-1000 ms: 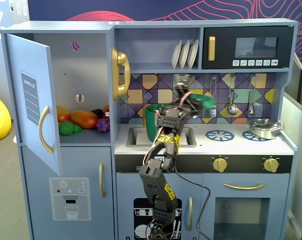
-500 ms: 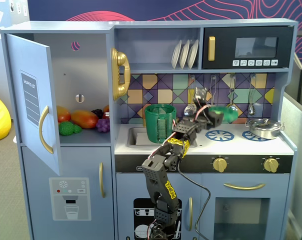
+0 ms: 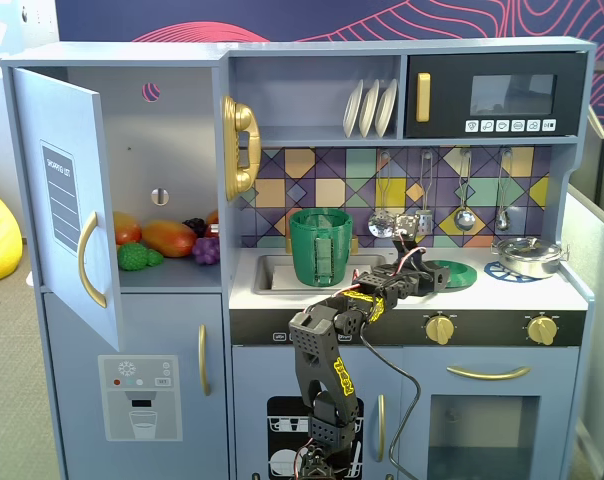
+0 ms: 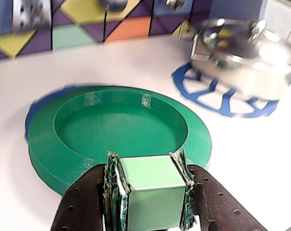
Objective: Take off the lid from the green recipient and place it on the counter
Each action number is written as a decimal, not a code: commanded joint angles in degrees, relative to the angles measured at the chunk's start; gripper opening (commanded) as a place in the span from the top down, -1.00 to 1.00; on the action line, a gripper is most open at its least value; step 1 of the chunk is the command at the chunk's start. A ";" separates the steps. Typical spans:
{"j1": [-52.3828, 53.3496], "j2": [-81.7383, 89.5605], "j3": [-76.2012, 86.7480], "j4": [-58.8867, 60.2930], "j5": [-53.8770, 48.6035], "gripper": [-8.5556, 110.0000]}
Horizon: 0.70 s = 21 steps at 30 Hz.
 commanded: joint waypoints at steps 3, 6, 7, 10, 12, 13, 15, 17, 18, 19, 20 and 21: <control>0.35 0.97 0.00 -2.64 -0.09 0.76; 0.26 1.41 -0.26 -2.64 1.58 0.57; 0.18 1.67 -0.53 -2.64 2.20 0.52; -0.09 3.34 -2.29 -1.05 3.08 0.46; -0.44 5.62 -4.57 1.41 2.99 0.45; -0.44 6.77 -5.98 2.64 2.99 0.45; -0.62 9.84 -8.96 7.29 3.34 0.45; -1.58 14.41 -10.99 14.24 3.16 0.46; -2.02 17.23 -10.99 17.75 2.81 0.46; -2.29 20.30 -10.63 21.71 2.46 0.47; -2.90 23.64 -9.76 25.84 2.64 0.46; -4.04 26.98 -9.14 31.46 2.64 0.47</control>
